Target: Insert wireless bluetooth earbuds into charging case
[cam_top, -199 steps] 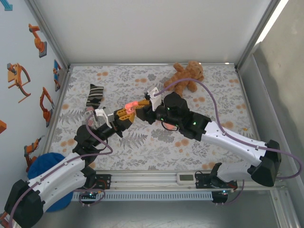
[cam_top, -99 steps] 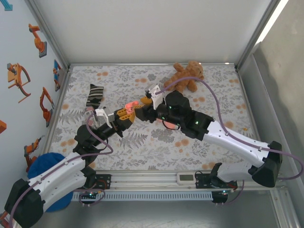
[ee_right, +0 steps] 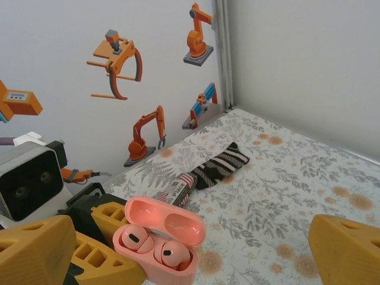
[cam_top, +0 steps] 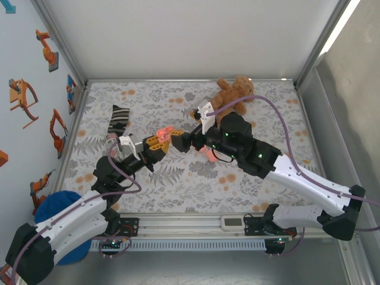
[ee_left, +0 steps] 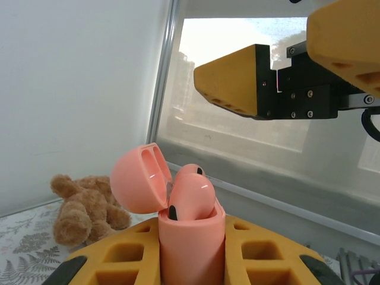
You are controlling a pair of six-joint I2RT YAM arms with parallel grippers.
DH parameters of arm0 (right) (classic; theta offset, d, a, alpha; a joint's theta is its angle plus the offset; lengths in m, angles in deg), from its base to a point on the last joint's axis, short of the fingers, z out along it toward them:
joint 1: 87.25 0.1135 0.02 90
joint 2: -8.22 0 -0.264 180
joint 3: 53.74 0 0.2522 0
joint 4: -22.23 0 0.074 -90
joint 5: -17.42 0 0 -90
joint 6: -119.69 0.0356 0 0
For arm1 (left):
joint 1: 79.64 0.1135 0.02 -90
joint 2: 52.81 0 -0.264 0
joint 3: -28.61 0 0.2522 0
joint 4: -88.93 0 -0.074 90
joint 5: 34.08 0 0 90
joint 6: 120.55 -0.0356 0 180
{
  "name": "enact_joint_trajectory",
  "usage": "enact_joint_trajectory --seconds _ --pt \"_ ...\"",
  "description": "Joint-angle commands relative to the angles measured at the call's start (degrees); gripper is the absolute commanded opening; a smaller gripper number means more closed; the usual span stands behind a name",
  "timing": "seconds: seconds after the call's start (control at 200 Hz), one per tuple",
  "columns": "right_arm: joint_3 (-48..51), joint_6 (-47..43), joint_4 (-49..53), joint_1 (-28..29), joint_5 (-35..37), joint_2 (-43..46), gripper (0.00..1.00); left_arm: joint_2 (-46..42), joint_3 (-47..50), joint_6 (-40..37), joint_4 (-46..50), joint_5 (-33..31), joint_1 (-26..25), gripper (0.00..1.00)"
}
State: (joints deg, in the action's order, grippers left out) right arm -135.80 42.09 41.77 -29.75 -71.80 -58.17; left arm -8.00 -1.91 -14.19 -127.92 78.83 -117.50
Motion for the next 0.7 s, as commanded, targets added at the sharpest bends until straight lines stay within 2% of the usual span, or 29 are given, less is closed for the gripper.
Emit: enact_joint_trajectory --seconds 0.0,0.15,0.295,0.471,0.696 --pt "1.4 0.4 0.1 -1.0 1.6 2.6 1.00 -0.3 -0.6 1.2 -3.2 -0.4 -0.3 0.00" --pt "3.2 2.5 0.3 -3.5 -1.0 4.2 1.00 -0.1 -0.3 1.7 -3.8 -0.5 -0.3 0.00" --pt "5.0 5.9 -0.3 -7.2 -7.5 5.4 1.00 0.0 0.0 2.2 -4.8 -0.4 -0.3 0.00" --pt "9.0 11.4 -5.4 -11.7 -17.2 7.5 1.00 0.1 0.3 3.1 -6.3 -0.1 -0.4 0.00" --pt "13.3 19.3 -13.3 -15.4 -26.2 7.3 1.00 0.7 0.2 4.4 -8.1 0.6 -0.5 0.00"
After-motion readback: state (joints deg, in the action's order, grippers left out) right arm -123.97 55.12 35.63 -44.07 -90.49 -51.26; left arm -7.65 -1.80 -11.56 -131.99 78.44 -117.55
